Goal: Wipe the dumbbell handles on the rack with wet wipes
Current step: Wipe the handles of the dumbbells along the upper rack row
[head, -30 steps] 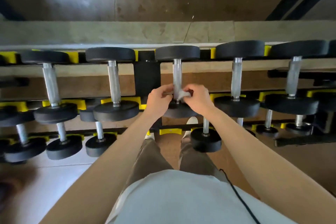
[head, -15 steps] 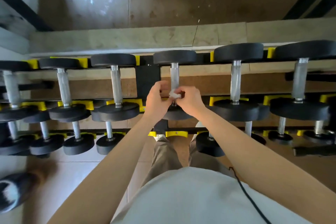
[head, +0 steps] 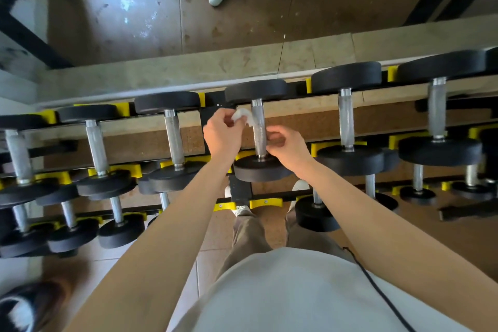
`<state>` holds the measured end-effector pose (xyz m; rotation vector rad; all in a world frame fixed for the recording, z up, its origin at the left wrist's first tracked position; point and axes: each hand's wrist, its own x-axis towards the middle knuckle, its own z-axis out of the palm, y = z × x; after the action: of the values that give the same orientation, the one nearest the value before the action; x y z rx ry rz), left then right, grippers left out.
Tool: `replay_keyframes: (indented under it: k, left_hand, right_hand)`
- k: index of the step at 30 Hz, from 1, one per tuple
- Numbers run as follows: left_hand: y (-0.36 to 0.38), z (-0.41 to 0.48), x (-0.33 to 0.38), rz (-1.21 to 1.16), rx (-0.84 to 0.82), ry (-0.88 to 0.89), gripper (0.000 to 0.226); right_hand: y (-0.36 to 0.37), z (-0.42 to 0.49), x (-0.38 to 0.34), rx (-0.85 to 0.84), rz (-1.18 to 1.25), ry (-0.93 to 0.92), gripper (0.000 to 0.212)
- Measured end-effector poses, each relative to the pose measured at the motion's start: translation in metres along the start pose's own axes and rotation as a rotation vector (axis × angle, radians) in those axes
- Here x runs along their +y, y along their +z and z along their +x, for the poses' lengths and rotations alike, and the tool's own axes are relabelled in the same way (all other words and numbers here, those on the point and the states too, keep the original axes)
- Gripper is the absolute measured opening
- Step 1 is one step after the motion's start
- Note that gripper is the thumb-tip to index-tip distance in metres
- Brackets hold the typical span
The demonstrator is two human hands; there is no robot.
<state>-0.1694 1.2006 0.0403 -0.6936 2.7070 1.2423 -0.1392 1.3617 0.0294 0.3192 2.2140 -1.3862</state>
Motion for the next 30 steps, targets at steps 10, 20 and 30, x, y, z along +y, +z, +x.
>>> replay_keyframes:
  k: [10, 20, 30]
  left_hand:
    - [0.003, -0.021, -0.025, 0.144, -0.326, 0.04, 0.02]
    - [-0.035, -0.027, -0.002, -0.207, -0.601, 0.011, 0.016]
    - [-0.024, -0.015, 0.007, -0.268, -0.451, -0.133, 0.009]
  right_hand:
    - [0.001, -0.006, 0.004, -0.002, -0.084, -0.053, 0.054]
    - [-0.006, -0.02, -0.01, -0.061, 0.049, -0.104, 0.049]
    - [-0.029, -0.004, -0.037, -0.152, 0.338, 0.02, 0.036]
